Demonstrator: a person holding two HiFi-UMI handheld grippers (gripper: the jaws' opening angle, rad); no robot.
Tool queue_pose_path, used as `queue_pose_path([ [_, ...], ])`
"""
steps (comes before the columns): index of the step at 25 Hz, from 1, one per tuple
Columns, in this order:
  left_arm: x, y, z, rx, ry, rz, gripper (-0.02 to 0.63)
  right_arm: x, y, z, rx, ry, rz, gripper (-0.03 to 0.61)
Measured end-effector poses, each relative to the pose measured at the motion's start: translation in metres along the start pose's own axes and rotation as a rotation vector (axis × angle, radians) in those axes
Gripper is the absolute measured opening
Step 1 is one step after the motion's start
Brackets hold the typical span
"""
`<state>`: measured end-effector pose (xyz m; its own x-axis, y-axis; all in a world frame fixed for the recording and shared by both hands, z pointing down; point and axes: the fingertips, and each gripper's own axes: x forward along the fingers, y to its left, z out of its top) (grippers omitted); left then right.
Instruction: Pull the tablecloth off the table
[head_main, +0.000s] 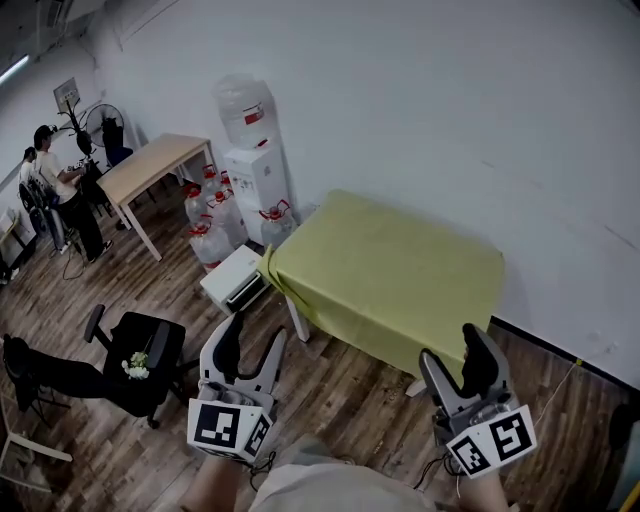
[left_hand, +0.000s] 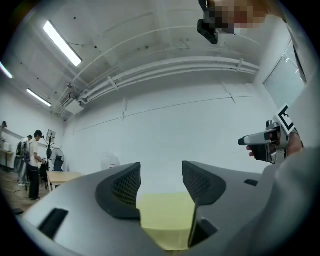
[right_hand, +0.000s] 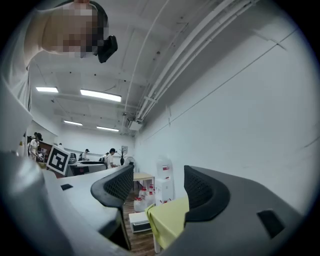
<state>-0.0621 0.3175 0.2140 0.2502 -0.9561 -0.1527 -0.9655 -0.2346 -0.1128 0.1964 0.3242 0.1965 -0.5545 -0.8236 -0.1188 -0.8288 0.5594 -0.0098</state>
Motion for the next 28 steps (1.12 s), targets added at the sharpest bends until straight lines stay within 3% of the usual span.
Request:
queue_pose_path([
  [5,0.012,-0.006,-0.011,0.037,0.033,-0.013,0.273,0.004,-0.017,-0.012,-0.004,0.019,-0.014,0.347],
  [14,0.04,0.008,-0.06,-0.005,0.097,-0.017,0.273,0.049,-0.032,-0.052,0.017,0.053,0.027,0.351],
  [28,0.166,0.09,-0.137,-0.061,0.196,-0.048,0.273,0.213,-0.056,-0.13,0.059,0.214,0.077,0.359],
])
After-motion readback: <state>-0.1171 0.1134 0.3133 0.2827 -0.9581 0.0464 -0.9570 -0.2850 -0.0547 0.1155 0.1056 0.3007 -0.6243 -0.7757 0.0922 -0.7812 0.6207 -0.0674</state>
